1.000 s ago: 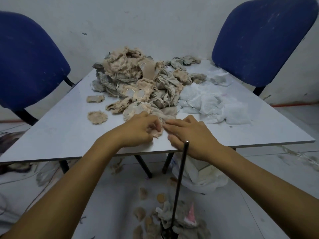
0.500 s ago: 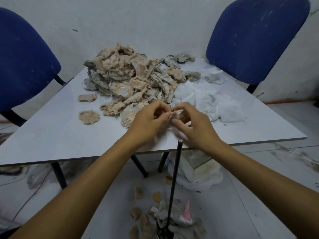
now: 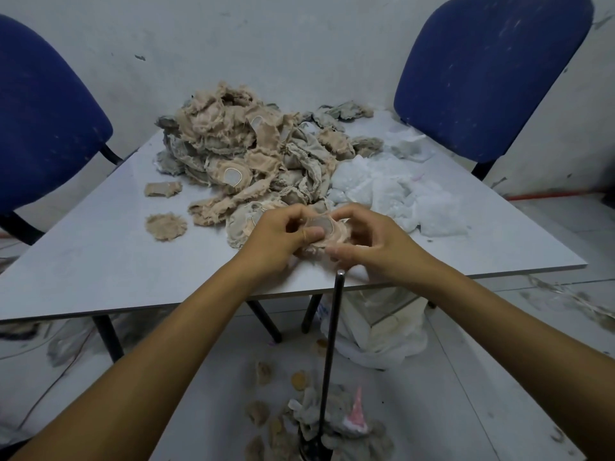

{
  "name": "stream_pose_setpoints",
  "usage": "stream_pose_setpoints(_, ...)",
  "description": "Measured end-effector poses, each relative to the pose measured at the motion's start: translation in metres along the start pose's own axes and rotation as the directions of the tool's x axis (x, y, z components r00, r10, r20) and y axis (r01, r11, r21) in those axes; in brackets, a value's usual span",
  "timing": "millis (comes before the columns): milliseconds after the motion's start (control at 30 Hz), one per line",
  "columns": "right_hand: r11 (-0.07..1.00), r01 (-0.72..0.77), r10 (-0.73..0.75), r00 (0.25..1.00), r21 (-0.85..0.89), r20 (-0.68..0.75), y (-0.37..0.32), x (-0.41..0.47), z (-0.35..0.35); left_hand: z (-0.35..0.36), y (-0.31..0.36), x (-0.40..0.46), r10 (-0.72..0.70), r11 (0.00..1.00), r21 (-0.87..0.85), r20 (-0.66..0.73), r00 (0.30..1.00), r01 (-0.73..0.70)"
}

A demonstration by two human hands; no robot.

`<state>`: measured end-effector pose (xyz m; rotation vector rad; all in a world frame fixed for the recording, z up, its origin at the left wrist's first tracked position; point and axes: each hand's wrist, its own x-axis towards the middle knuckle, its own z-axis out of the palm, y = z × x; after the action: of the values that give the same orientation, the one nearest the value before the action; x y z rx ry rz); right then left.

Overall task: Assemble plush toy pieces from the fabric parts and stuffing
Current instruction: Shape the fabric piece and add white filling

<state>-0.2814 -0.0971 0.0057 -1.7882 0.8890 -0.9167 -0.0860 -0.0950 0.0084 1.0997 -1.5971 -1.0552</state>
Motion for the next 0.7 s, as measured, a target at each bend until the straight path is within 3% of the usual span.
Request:
stream_pose_setpoints(67,0.999,-0.009,0.009,1.000,0.037,0.016,-0.002,-0.002,0.000,0.002,0.002,0.000,-0.007,1.000,-0.030,0.021,1.000,0.008)
stream_pose_setpoints(233,0.999,-0.017,0.025,0.985,0.045,-0.172,-0.002,-0.001,0.005,0.001,0.009,-0.002,0.037,0.996,-0.080,0.115,0.993,-0.028)
stream_pose_setpoints(367,0.999,-0.012,0.025,0.961,0.048,-0.274,-0.001,-0.002,0.004,-0.002,0.014,0.000,0.055,0.995,-0.086,0.106,0.993,-0.046)
stream_pose_setpoints(467,1.000,-0.012,0.014,0.940,0.008,-0.340,0.001,-0.001,0.007,-0.001,0.014,-0.001,0.134,0.991,-0.002,0.069,0.989,-0.134)
stream_pose_setpoints(567,0.999,-0.018,0.004,0.914,-0.030,-0.405,0.003,0.001,0.013,0.009,0.012,-0.001,0.246,0.956,0.181,-0.059,0.967,-0.232)
stream_pose_setpoints(700,0.997,-0.024,0.049,0.938,0.077,-0.343,0.001,0.003,0.010,0.016,0.011,-0.002,0.287,0.945,0.214,-0.178,0.941,-0.247)
